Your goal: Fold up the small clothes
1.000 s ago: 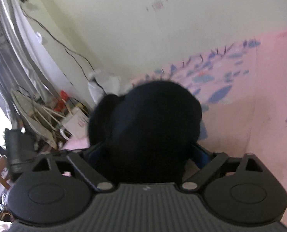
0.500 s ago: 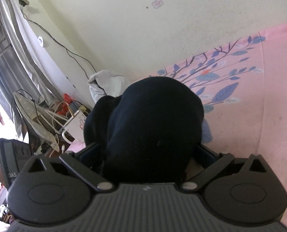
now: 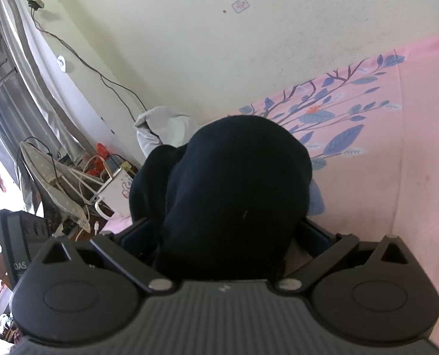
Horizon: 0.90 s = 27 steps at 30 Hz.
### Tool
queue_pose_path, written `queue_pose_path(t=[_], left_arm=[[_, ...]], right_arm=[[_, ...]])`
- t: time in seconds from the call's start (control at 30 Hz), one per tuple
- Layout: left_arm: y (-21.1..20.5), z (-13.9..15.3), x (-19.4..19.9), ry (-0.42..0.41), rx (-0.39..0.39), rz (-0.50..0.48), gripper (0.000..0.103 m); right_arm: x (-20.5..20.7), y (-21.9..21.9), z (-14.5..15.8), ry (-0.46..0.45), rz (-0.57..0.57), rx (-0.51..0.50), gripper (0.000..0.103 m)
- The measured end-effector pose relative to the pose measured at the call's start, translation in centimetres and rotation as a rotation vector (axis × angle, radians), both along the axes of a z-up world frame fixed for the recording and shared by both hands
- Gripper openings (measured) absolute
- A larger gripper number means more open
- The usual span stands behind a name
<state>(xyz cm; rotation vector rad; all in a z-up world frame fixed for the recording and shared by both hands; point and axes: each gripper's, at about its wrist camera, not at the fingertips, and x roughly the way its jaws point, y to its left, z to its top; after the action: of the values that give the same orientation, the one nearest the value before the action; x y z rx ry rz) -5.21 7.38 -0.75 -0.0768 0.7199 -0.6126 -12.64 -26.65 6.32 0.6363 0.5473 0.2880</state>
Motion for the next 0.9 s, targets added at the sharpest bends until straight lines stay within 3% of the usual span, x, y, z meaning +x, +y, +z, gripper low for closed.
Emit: queue_pose_path(t=[0.9], left_arm=[[0.0, -0.04, -0.23, -0.003, -0.017, 0.004, 0.103]], right_arm=[[-0.14, -0.07, 0.02, 0.0, -0.002, -0.003, 0.097]])
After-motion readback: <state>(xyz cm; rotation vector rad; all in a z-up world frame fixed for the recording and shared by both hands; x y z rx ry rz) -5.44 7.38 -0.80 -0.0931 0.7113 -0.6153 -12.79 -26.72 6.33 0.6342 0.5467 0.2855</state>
